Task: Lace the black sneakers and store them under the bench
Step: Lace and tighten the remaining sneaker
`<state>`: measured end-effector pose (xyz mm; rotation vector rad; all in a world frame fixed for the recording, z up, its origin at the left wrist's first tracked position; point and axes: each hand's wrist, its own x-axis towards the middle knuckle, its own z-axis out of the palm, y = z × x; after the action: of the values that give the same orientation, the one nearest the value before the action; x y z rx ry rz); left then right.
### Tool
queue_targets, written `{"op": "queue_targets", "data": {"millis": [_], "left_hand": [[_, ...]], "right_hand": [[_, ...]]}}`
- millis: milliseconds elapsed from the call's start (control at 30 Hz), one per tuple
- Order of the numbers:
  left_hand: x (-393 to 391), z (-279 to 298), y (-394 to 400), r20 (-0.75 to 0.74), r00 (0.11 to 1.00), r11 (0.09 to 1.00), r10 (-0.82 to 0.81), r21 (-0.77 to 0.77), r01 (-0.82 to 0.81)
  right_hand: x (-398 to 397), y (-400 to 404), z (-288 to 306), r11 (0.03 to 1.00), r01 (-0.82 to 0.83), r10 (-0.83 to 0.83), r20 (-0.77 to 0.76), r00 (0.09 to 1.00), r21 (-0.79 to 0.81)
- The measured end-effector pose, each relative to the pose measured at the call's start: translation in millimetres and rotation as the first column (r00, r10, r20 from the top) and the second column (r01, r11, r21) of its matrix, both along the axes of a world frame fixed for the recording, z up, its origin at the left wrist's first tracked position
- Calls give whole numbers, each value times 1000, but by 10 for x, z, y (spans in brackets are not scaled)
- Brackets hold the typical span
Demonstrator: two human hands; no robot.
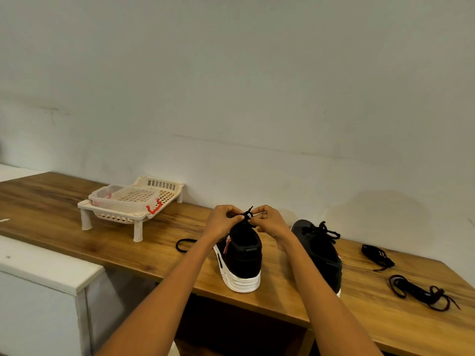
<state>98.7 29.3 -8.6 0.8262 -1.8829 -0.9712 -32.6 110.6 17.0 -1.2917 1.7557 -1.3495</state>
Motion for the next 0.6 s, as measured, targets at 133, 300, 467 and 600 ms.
{"op": "queue_targets", "data": {"millis": [133, 300, 467, 600], "left_hand": [[-4, -6, -14, 14, 1000, 1000, 12, -9, -12], [-4, -11, -20, 6, 1000, 1000, 10, -13, -10], [-5, -18, -28, 8, 1000, 1000, -10, -8, 10], [-17, -12, -27, 8, 1000, 1000, -3, -17, 3]], "right_hand": [[9, 20, 7, 999, -7, 8, 17, 1000, -34], [43, 18, -22, 999, -47, 45, -116, 992, -14], [21, 19, 5, 998, -47, 40, -166, 985, -36], [9, 23, -15, 994, -5, -2, -62, 998, -112]]}}
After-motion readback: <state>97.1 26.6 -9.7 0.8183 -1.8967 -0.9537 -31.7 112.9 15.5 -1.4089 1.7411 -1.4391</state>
